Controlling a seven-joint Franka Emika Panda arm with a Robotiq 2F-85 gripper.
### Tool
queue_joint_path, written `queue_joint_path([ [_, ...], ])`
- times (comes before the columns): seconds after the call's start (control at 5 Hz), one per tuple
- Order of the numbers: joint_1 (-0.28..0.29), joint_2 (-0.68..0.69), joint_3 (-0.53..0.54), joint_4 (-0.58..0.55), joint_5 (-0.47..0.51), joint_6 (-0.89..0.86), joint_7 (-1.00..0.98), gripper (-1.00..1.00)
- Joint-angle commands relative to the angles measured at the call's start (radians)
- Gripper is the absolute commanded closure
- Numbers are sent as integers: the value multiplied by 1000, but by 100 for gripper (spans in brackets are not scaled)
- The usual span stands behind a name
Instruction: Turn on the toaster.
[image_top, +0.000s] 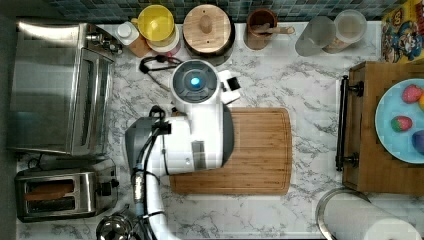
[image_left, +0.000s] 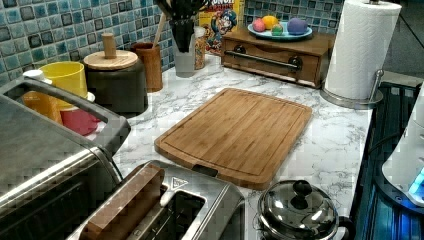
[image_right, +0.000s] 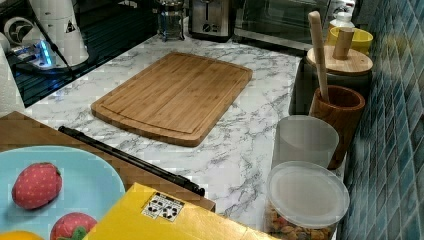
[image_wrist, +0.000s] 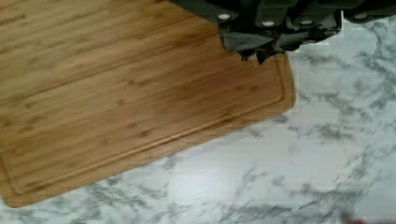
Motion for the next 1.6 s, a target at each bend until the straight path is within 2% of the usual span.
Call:
queue_joint_path([
  [0.2, 70, -147, 151, -181, 118, 33, -121, 100],
  [0.4, 93, -204, 175, -231, 145, 33, -147, 100],
  [0.6, 83, -232, 228, -260, 163, 18, -167, 100],
  [1.0, 146, -282, 272, -300, 202, 13, -211, 100],
  [1.4, 203, -255, 305, -270, 233, -30, -189, 100],
  [1.6, 211, -264, 326, -259, 271, -25, -199, 100],
])
